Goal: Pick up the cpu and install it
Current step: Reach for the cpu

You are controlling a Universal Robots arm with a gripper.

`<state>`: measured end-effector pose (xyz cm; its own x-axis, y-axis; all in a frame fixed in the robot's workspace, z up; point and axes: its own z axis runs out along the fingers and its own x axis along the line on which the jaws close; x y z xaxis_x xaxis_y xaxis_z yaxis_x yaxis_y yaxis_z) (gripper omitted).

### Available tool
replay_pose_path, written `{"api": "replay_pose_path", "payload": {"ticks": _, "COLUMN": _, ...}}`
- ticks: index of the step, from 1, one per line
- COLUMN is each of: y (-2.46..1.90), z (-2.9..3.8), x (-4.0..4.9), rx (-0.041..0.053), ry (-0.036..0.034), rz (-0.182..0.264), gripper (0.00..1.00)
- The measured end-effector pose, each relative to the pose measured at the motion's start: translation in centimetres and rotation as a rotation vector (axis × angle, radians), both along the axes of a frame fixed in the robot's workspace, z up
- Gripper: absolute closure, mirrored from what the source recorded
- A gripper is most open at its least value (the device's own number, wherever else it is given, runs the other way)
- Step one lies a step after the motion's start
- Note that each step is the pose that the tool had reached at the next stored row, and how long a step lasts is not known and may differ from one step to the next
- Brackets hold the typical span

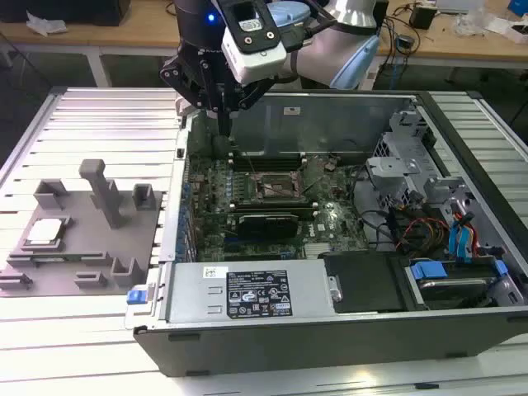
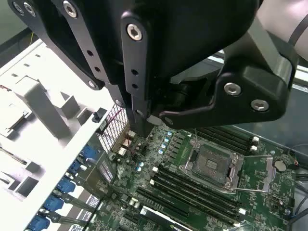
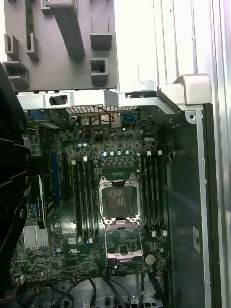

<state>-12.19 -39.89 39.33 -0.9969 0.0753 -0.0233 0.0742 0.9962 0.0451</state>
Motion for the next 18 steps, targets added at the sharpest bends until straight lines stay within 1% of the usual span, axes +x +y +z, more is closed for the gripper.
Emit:
{"api": "replay_pose_path", "payload": {"ticks": 8, "y": 0.0, "z": 0.0, "x": -0.01, "rx": 0.0, "ry": 0.0, "rz": 0.0, "gripper": 0.89}}
{"api": "replay_pose_path", "payload": {"ticks": 14, "y": 0.0, "z": 0.0, "x": -0.2, "rx": 0.0, "ry": 0.0, "rz": 0.0, "gripper": 0.89}}
{"api": "replay_pose_path", "payload": {"ticks": 18, "y": 0.0, "z": 0.0, "x": -0.69, "rx": 0.0, "ry": 0.0, "rz": 0.0, "gripper": 0.89}}
